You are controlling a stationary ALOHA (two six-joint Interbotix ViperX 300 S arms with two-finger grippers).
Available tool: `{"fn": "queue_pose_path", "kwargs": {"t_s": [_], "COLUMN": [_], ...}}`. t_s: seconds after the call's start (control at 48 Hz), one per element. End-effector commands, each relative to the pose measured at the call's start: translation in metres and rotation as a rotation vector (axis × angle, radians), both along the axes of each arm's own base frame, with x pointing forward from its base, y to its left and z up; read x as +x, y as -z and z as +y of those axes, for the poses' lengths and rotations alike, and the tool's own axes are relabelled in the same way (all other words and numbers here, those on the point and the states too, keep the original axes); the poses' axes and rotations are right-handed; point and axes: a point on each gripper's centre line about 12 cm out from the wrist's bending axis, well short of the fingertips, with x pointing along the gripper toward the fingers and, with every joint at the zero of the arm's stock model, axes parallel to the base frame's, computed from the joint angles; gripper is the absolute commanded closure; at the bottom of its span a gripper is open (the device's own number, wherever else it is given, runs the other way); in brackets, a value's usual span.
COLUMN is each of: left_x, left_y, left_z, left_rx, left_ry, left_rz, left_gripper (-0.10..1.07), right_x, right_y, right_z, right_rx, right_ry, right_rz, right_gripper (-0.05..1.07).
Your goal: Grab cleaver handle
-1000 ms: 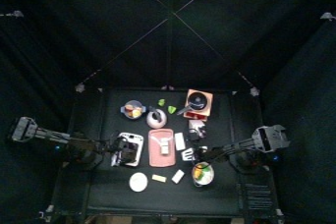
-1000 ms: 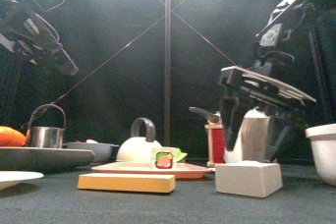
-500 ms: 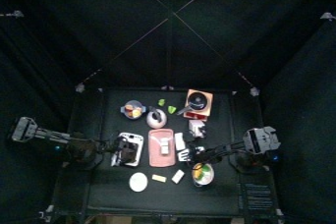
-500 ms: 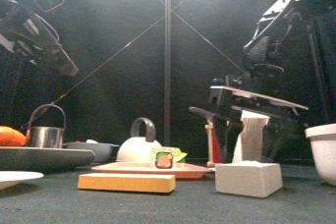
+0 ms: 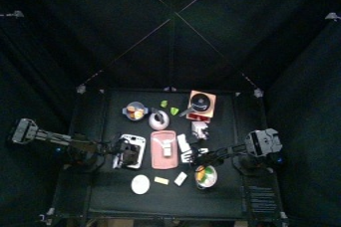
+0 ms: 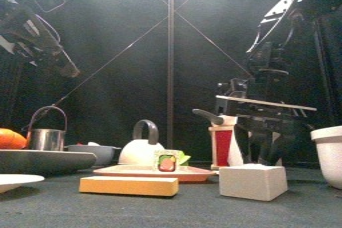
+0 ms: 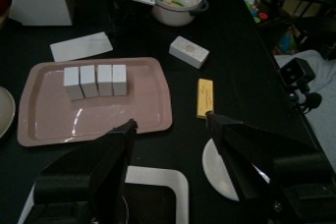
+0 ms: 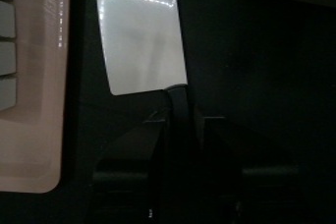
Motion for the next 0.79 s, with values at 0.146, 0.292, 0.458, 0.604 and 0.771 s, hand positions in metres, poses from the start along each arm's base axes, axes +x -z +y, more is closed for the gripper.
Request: {"fn": "queue_pose_path", "kwargs": {"t_s": [0.146,0.292,0.458,0.604,0.771], "left_x": [0.006,0.005,0.006,0.006,0.007], "left_y": [-0.017,-0.018,-0.017,-0.018,-0.019], "left_z": [-0.001,-0.001,-0.001,0.001,0.003], "left_rx": [-0.013,-0.015,-0.014,-0.017,-0.052], "left_ry": [0.003,0.005,0.003,-0.005,-0.030], "left_rz": [-0.059,-0.066,-0.064,-0.065,-0.067], "left_gripper": [0.05,0.05,0.05,0.05,0.05], "right_x": [0.000,-0.004,-0.006,-0.005,-0.001], "right_y": [-0.033,-0.053,-0.059,-0.060,-0.067], "right_z": [-0.004,-0.006,-0.005,-0.006,-0.008], "right_rx": [-0.033,-0.073,-0.084,-0.092,-0.124], "right_ry": [0.025,0.036,0.035,0.029,0.005], "right_rz": [-0.033,-0.034,-0.035,-0.038,-0.062], "right_gripper": [0.50,0.50,0.50,0.50,0.51]}}
